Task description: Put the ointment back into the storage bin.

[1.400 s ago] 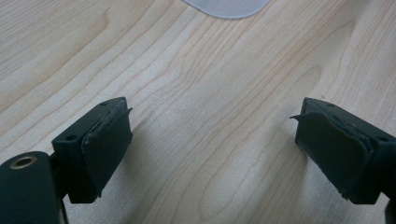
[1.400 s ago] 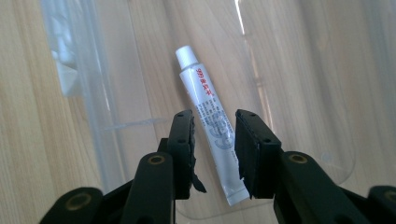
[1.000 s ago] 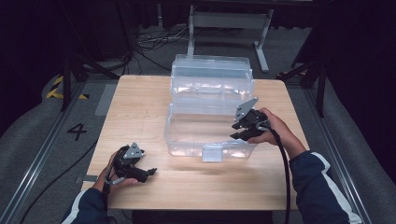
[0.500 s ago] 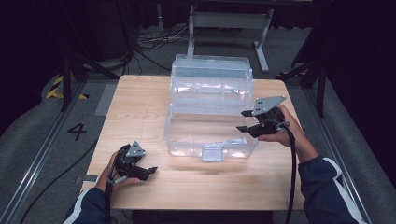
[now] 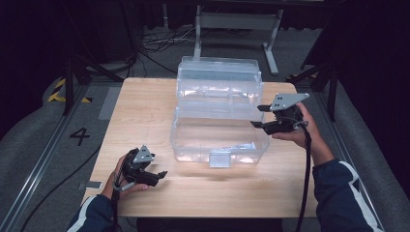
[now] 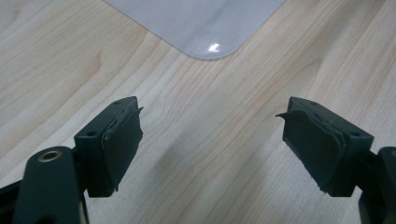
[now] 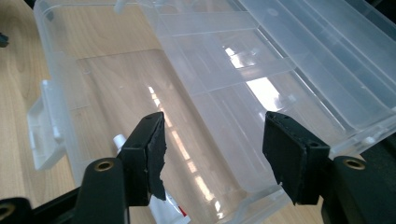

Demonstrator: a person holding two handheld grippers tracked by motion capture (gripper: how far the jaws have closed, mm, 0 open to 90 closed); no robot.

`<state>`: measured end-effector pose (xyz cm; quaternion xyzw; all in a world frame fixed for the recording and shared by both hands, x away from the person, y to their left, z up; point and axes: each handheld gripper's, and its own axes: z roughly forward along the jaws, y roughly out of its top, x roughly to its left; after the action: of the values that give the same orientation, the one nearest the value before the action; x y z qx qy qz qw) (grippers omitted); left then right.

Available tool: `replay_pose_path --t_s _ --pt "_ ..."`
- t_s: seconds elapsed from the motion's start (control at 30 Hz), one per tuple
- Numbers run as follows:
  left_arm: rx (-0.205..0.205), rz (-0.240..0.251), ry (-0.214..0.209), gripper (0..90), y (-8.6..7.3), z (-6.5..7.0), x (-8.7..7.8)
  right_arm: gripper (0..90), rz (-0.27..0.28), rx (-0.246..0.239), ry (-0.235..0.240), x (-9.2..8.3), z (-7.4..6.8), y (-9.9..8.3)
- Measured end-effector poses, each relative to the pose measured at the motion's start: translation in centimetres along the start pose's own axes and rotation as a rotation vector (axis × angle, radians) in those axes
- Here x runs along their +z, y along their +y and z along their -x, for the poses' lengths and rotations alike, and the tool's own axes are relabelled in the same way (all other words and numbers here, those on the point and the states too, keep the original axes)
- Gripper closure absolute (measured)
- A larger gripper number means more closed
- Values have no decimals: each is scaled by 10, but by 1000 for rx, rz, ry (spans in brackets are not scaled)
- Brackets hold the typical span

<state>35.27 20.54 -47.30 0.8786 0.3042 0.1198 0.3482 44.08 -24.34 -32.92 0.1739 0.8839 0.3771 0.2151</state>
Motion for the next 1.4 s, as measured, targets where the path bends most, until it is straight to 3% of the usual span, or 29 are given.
replay_pose_path --t_s 0.3,0.53,0.77,1.1,1.27,1.4 --pt "22 46 15 208 15 6 -9 415 8 2 -36 -5 10 5" --pt "62 71 37 216 33 11 -19 417 17 9 -64 -5 20 11" --pt "109 103 32 218 55 21 -26 415 23 18 -86 2 32 22" --pt "179 93 14 220 83 31 -19 416 31 41 -89 11 48 36" --pt "246 55 2 264 98 39 -8 415 2 43 -90 20 55 42" --pt "267 46 -19 269 107 41 -1 416 -27 34 -96 27 58 45"
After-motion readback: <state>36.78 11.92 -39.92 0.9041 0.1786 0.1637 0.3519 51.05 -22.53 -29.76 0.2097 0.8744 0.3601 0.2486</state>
